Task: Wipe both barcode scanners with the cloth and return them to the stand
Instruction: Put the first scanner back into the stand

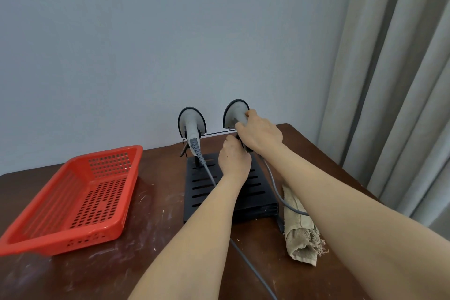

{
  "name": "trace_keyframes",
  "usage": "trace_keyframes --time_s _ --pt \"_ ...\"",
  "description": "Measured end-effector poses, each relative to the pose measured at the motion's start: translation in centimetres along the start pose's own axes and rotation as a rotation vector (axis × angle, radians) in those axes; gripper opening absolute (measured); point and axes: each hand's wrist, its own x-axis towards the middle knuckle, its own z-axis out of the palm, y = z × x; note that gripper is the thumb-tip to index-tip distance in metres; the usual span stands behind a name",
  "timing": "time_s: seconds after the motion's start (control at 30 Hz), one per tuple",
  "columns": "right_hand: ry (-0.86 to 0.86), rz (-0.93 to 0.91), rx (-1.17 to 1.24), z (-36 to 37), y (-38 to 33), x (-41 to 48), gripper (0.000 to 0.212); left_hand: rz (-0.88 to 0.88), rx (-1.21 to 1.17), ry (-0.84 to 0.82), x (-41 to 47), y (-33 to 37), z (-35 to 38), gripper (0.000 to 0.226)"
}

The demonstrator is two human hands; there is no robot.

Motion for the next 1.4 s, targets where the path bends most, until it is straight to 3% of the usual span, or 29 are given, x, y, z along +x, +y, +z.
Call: trace_keyframes --time_s 0.5,0.73,0.97,1.1,1.27,1.4 --pt "-0.124 0.057 0.132 0.3 0.7 0.1 0.049 -0.017 0.061 -0.037 0.1 0.4 -0.3 0.021" --pt "-0.161 0.092 0.151 -0.3 0.5 0.0 0.062 -0.024 0.095 -0.197 -0.1 0.8 -1.7 0.046" --pt "-0.147 0.077 0.141 -1.0 0.2 -1.1 0.059 -0.025 0.089 -0.234 -0.4 1.8 -4.8 0.038" --pt "-0.015 0.061 0.089 -1.6 0.0 -2.5 0.055 -0.005 0.154 -0.242 -1.4 2.5 -7.6 0.033" --pt "0.209 -0.035 0.118 -2.3 -1.4 -4.4 0.045 0.059 0.037 -0.073 -1.8 2.8 -12.3 0.041" --pt "0.224 -0.14 0.216 -2.1 -3.4 -5.3 0.041 0.122 -0.026 0.144 -1.2 0.8 -15.3 0.039"
